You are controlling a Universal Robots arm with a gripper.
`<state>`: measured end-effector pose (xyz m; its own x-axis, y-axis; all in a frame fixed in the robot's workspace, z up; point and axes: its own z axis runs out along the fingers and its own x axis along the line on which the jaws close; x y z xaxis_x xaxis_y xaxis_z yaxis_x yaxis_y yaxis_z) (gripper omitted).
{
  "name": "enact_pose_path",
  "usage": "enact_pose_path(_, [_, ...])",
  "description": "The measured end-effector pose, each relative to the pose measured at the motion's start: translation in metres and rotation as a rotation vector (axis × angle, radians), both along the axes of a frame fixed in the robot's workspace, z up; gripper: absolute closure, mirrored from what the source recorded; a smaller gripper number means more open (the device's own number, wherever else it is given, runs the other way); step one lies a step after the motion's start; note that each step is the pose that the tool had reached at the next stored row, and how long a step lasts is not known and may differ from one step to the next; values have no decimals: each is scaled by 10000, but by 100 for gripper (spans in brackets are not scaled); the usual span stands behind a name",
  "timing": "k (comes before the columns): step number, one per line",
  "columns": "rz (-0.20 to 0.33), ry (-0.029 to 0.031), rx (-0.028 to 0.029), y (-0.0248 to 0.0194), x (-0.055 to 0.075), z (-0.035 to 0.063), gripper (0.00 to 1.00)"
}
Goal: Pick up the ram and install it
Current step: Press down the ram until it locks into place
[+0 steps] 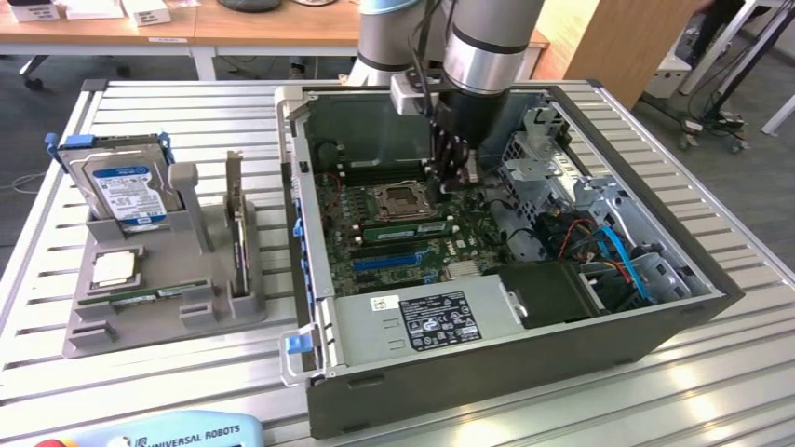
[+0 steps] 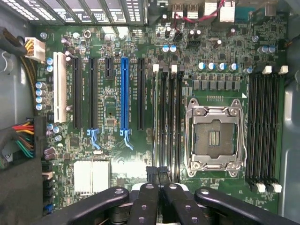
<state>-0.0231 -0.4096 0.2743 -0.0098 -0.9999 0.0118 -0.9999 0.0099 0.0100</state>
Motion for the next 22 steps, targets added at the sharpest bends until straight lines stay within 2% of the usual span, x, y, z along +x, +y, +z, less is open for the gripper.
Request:
enact_pose_path(13, [2, -1, 0, 0, 226, 0, 90])
enact_pose_path(22, [1, -1, 4, 1, 243, -10, 90])
